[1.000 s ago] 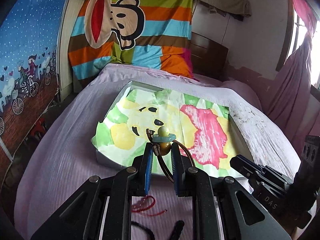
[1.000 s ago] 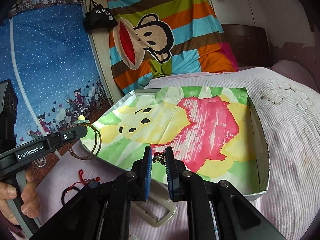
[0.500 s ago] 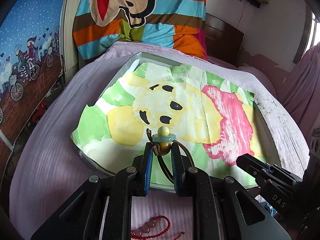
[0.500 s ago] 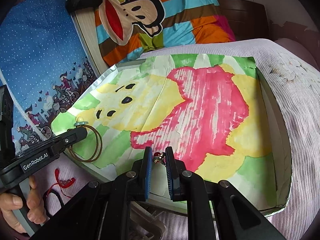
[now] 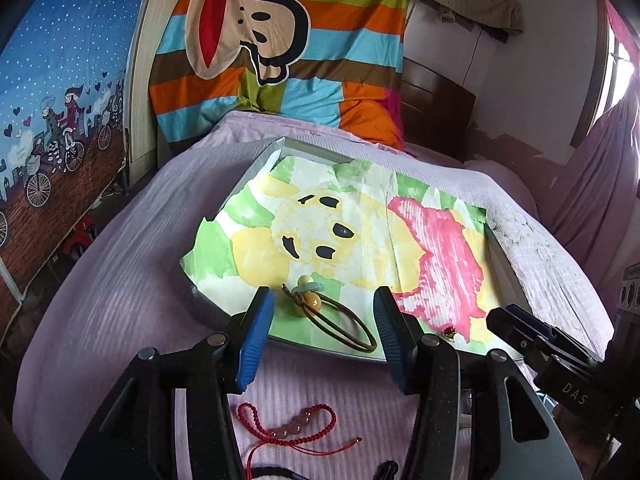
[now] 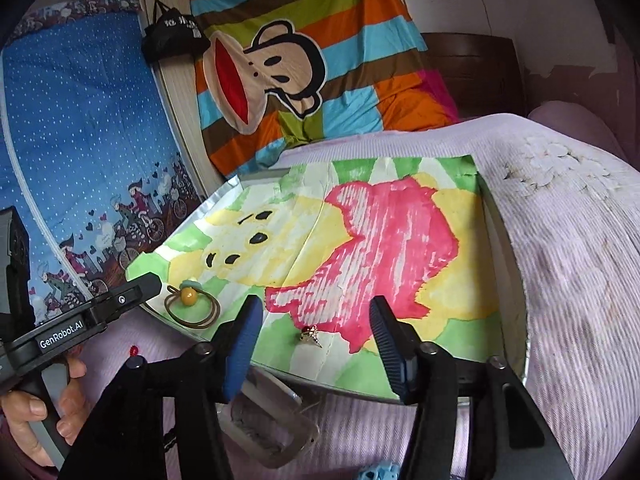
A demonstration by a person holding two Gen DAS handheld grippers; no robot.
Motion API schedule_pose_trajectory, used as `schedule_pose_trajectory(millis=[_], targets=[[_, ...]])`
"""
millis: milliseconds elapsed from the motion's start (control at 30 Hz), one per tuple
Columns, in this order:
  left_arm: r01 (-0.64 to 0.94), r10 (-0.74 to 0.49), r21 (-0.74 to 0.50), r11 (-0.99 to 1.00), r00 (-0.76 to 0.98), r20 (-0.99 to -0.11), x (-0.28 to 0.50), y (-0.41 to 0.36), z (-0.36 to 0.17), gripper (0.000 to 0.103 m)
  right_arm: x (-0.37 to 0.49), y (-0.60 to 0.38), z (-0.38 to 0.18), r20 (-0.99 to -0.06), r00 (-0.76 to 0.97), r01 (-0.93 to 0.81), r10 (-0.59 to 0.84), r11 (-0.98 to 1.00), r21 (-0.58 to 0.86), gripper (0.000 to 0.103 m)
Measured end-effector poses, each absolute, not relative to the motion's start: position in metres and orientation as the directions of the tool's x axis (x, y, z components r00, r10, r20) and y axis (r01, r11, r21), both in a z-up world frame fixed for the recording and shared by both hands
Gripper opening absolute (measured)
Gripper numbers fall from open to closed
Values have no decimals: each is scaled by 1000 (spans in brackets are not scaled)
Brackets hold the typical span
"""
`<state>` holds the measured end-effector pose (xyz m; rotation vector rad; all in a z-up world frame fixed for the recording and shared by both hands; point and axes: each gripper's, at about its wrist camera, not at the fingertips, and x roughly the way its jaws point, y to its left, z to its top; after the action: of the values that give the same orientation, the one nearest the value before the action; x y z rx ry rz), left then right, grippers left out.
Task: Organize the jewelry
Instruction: 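Withdraw both tools from the tray toward the silver ring and other earring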
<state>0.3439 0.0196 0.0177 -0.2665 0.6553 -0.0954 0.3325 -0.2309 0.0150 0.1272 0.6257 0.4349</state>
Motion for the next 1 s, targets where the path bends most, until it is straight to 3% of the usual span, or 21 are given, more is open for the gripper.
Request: schedule_pose_trajectory(millis=[133, 300, 400, 567, 733, 1000], targets=[[-1, -149, -269, 963, 830, -537, 313, 20, 31, 70, 299, -245, 33, -457, 783, -354, 422, 907, 230, 83], [36, -149, -244, 969, 874, -462, 264, 15, 49, 80, 250, -258, 52, -369, 827, -370, 424, 905, 210, 103], [41, -129, -213, 976, 897, -423, 232, 12, 56, 90, 222, -262, 61, -339, 838, -378, 428, 903, 205, 103], [52, -117, -184, 982, 924, -363, 180, 9, 67, 91, 184, -262, 67, -321, 850, -377, 417, 908, 183, 103], [47, -102, -173, 984, 941, -323, 135, 9, 71, 99, 150, -257, 67, -303, 859, -387, 414, 910, 146, 103], [40, -94, -156, 987, 930, -355, 98, 9, 55, 99, 119, -257, 56, -300, 851, -430, 432, 900, 74, 103]])
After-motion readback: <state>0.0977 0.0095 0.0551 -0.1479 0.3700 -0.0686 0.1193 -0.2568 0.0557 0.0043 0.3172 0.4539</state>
